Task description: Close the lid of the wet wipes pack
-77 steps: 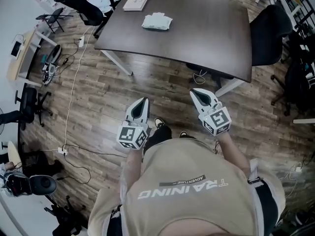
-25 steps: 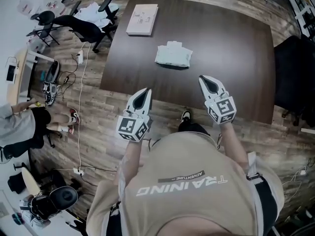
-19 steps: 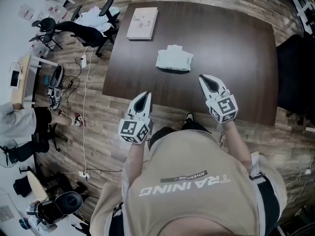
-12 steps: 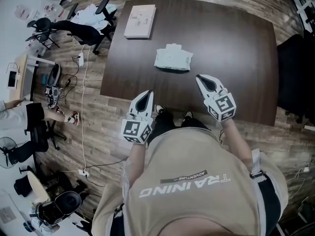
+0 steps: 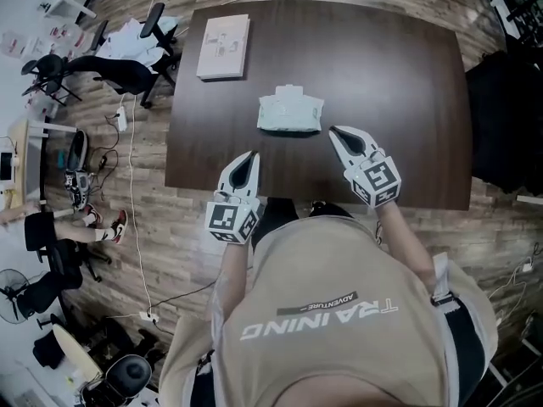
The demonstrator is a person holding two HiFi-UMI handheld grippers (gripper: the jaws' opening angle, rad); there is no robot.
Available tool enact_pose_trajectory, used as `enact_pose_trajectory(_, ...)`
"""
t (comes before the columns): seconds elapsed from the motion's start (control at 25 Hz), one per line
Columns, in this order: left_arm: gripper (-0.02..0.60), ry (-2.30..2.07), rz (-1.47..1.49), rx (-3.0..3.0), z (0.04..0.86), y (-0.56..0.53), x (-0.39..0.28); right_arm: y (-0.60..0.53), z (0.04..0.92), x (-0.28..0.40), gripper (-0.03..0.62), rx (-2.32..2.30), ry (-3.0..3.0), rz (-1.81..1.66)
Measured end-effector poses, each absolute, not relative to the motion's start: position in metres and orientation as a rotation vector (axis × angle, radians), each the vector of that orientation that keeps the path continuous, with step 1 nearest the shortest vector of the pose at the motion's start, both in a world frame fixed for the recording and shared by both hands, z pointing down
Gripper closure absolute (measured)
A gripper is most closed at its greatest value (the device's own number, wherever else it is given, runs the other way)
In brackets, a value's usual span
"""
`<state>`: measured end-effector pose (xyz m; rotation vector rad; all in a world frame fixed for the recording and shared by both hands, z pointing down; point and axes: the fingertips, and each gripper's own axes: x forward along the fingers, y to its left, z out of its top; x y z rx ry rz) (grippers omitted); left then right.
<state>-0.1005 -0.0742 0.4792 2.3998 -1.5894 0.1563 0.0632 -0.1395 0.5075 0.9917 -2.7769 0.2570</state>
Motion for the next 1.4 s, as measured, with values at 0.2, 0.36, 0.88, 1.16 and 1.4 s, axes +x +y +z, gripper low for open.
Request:
enact_pose_trajectory(0.2, 0.571, -1.544, 0.121, 2.419, 0.475, -0.108, -0.116, -0.162, 0.505, 0.045, 0.58, 1.001, -2.734, 0.253)
enact_pose_trajectory(0.36, 0.571, -1.513, 0.097, 2.426, 0.476, -0.131, -0.138, -0.179, 0.508, 0.026, 0.579, 1.025, -2.714, 0.24)
enact_pose_trajectory(0.88, 0.571, -1.203, 0.103, 2.549, 0.503, -0.194, -0.164, -0.204, 0.505, -0.019, 0.579, 1.234, -2.576, 0.247)
enact_pose_trajectory(1.16, 0.571, -1.099, 0.11, 2.562, 0.515, -0.212, -0.158, -0.194, 0.498, -0.018, 0.579, 1.306, -2.519, 0.264)
enact_pose_trajectory(1.4, 0.571, -1.044, 0.165, 2.563, 0.526, -0.222, -0.135, -0.193, 0.512, 0.002, 0.579, 1.327, -2.463, 0.301)
